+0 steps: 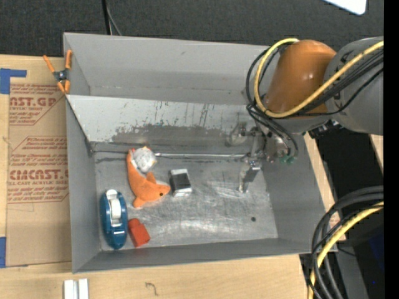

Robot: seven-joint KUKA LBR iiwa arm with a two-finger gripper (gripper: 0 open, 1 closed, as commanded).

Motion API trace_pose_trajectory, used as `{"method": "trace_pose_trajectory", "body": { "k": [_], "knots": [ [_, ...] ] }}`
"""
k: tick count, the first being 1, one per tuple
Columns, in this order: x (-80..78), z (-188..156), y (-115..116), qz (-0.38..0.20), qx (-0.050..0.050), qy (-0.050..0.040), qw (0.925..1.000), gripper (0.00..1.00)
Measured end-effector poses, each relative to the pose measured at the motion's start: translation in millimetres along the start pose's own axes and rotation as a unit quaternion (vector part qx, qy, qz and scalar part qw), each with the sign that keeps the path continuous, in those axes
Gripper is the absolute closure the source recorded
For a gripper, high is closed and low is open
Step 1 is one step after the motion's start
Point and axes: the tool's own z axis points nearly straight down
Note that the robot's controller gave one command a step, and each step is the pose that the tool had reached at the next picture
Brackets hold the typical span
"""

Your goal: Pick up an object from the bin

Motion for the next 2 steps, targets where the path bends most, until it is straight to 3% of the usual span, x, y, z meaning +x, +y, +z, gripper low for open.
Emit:
{"method": "trace_pose_trajectory", "body": {
  "k": [1,2],
  "knots": [
    [-3.2,44.4,10.5,-0.015,0.001,-0.0014,0.9999,0.0],
    [-2.6,41.2,45.2,-0.003,0.0,0.0043,1.0,0.0]
  ]
}}
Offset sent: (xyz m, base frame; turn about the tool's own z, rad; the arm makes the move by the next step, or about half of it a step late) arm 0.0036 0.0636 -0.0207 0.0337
